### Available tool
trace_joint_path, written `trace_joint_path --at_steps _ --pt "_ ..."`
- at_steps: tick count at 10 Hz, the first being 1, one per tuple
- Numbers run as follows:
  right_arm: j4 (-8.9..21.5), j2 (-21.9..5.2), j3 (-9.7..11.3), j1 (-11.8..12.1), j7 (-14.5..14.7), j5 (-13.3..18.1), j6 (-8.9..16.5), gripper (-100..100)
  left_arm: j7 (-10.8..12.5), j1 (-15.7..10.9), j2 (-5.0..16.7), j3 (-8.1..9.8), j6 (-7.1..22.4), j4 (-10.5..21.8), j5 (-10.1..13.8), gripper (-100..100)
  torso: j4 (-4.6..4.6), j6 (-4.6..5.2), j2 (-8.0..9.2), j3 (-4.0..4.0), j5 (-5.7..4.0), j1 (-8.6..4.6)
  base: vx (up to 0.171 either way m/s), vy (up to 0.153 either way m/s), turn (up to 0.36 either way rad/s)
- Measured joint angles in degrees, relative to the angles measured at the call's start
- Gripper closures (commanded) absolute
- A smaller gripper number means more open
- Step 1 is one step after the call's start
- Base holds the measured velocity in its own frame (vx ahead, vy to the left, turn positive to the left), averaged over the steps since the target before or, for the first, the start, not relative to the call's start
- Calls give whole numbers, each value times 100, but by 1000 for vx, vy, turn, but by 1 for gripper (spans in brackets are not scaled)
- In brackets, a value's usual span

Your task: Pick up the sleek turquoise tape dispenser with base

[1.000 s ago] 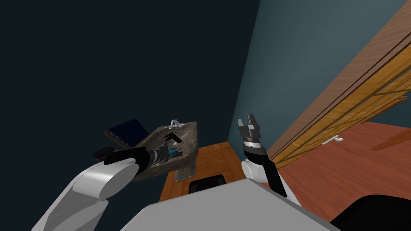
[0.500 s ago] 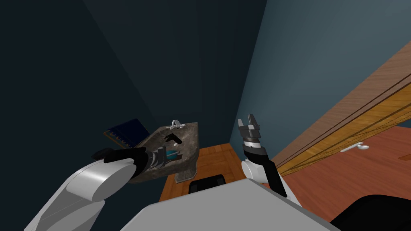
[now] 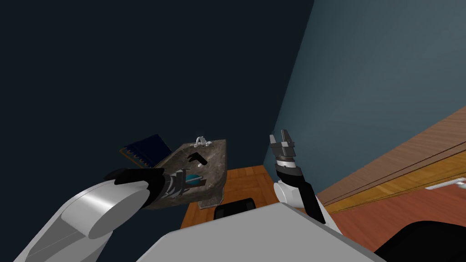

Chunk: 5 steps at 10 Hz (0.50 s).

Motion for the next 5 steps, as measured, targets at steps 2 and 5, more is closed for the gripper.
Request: trace_joint_path --at_steps 2,5 --pt "0 0 0 0 0 0 0 0 77 26 68 -7 319 -161 18 -100 0 1 1 0 2 9 81 -13 78" --pt "0 0 0 -2 0 0 0 0 110 37 92 -18 448 -243 16 -100 6 2 31 17 4 16 8 -8 -5"
